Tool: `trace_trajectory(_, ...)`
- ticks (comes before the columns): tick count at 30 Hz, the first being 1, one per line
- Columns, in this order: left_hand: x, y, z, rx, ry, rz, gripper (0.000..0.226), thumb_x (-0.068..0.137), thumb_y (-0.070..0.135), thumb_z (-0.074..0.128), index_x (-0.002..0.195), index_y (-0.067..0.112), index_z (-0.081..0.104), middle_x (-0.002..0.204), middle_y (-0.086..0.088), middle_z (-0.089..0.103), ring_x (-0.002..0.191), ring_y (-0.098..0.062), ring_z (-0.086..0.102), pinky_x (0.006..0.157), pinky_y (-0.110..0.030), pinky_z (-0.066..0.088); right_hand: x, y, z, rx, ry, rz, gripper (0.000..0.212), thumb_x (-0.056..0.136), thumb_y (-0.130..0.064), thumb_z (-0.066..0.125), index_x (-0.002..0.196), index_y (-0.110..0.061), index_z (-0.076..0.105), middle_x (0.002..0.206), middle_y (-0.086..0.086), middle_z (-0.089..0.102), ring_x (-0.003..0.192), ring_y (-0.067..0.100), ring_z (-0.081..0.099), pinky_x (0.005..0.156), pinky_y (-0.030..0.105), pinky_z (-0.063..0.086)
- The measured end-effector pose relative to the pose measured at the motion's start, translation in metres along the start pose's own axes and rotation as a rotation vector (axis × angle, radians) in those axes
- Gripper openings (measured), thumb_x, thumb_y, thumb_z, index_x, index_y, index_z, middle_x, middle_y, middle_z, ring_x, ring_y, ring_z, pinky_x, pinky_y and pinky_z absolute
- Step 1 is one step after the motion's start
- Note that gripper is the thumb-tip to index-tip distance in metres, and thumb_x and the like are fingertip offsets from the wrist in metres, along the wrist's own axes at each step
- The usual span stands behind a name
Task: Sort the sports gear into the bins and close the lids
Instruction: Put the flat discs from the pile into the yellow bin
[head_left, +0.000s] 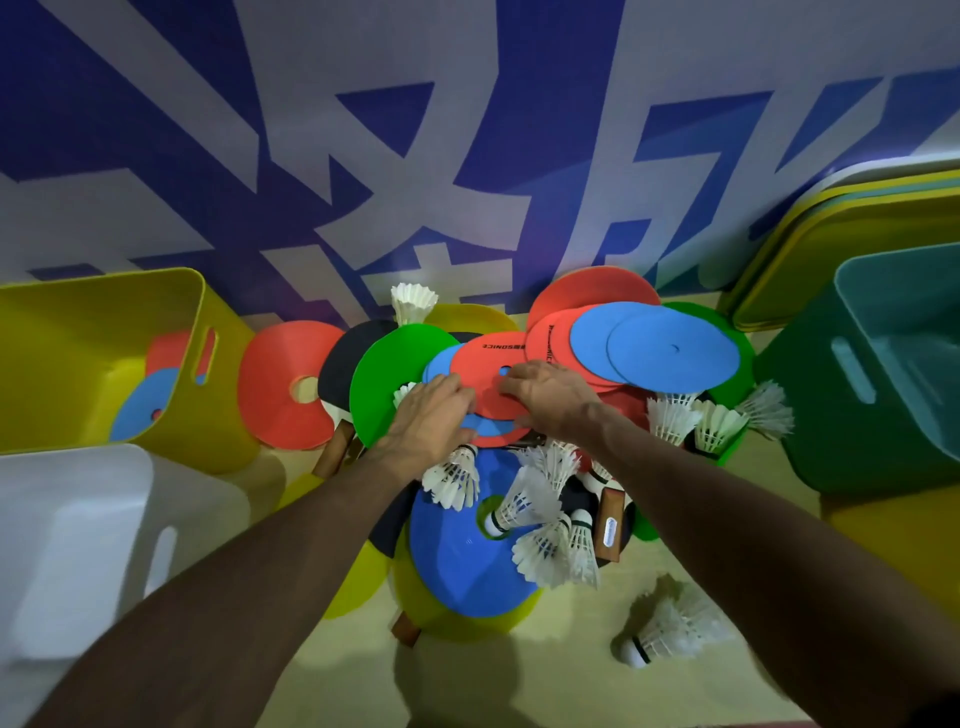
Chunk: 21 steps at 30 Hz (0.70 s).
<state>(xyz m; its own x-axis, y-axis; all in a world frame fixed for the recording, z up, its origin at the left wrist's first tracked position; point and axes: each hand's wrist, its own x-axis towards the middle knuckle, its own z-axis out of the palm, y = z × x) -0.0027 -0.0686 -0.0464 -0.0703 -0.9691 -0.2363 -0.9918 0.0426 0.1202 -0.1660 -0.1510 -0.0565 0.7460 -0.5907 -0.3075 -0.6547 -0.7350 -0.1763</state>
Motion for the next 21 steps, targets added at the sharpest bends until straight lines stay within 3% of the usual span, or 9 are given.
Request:
trace_trajectory(4, 0.001, -0.008, 0.003, 0.005, -0.003, 0.02, 0.041, 0.083, 0.044, 0.065, 0.114, 0.019, 0.056, 0.113, 0.001, 0.052, 0.11, -0.019, 0.048, 0.091, -0.033, 0.037, -0.003, 0.005, -0.001, 0.124, 0.078, 0.026, 0.033, 0.096, -0.036, 0.05, 0.126, -0.025, 0.056, 0.126, 0.003, 0.06, 0.114, 0.023, 0.057, 0.092, 0.034, 0.047)
trace_trajectory(7, 0.005, -0.006, 0.005, 0.08, -0.007, 0.065, 0.047, 0.085, 0.046, 0.06, 0.121, 0.017, 0.054, 0.116, -0.001, 0.051, 0.113, -0.019, 0.046, 0.092, -0.032, 0.036, -0.004, 0.009, -0.007, 0.247, 0.213, 0.154, 0.024, 0.099, -0.031, 0.044, 0.113, -0.023, 0.062, 0.101, 0.008, 0.068, 0.092, 0.029, 0.063, 0.075, 0.035, 0.049)
trace_trajectory(10, 0.009, -0.001, 0.004, 0.247, -0.054, 0.137, 0.046, 0.092, 0.045, 0.051, 0.126, 0.013, 0.048, 0.119, -0.005, 0.049, 0.114, -0.023, 0.046, 0.092, -0.034, 0.037, -0.005, 0.013, -0.012, 0.459, 0.322, 0.284, 0.024, 0.098, -0.028, 0.046, 0.111, -0.017, 0.063, 0.09, 0.015, 0.068, 0.08, 0.035, 0.062, 0.067, 0.037, 0.048)
trace_trajectory(14, 0.015, -0.003, 0.006, 0.47, -0.111, 0.223, 0.039, 0.095, 0.033, 0.051, 0.127, 0.01, 0.045, 0.118, -0.007, 0.052, 0.108, -0.026, 0.05, 0.084, -0.038, 0.045, -0.009, 0.018, -0.012, 0.581, 0.375, 0.35, 0.027, 0.097, -0.026, 0.047, 0.117, -0.017, 0.062, 0.093, 0.015, 0.069, 0.08, 0.034, 0.063, 0.07, 0.036, 0.05)
trace_trajectory(18, 0.012, 0.004, -0.002, 0.47, -0.091, 0.314, 0.033, 0.095, 0.004, 0.041, 0.128, 0.007, 0.043, 0.117, -0.01, 0.054, 0.105, -0.028, 0.055, 0.077, -0.038, 0.048, -0.015, 0.02, -0.016, 0.64, 0.463, 0.39, 0.024, 0.096, -0.022, 0.049, 0.113, -0.015, 0.065, 0.095, 0.014, 0.071, 0.086, 0.035, 0.062, 0.075, 0.038, 0.05)
trace_trajectory(20, 0.008, 0.001, -0.01, 0.416, -0.005, 0.388, 0.034, 0.087, -0.003, 0.052, 0.119, 0.007, 0.051, 0.106, -0.009, 0.059, 0.096, -0.025, 0.06, 0.069, -0.034, 0.049, -0.017, 0.021, -0.019, 0.679, 0.522, 0.419, 0.023, 0.096, -0.022, 0.049, 0.112, -0.016, 0.065, 0.095, 0.012, 0.072, 0.086, 0.033, 0.063, 0.076, 0.036, 0.049)
trace_trajectory(21, 0.007, 0.0, -0.015, 0.39, 0.021, 0.397, 0.029, 0.079, -0.002, 0.063, 0.105, 0.008, 0.058, 0.091, -0.006, 0.062, 0.081, -0.021, 0.063, 0.059, -0.031, 0.048, -0.017, 0.022, -0.021, 0.693, 0.547, 0.436, 0.023, 0.096, -0.023, 0.049, 0.113, -0.017, 0.065, 0.096, 0.011, 0.072, 0.087, 0.032, 0.064, 0.077, 0.036, 0.05)
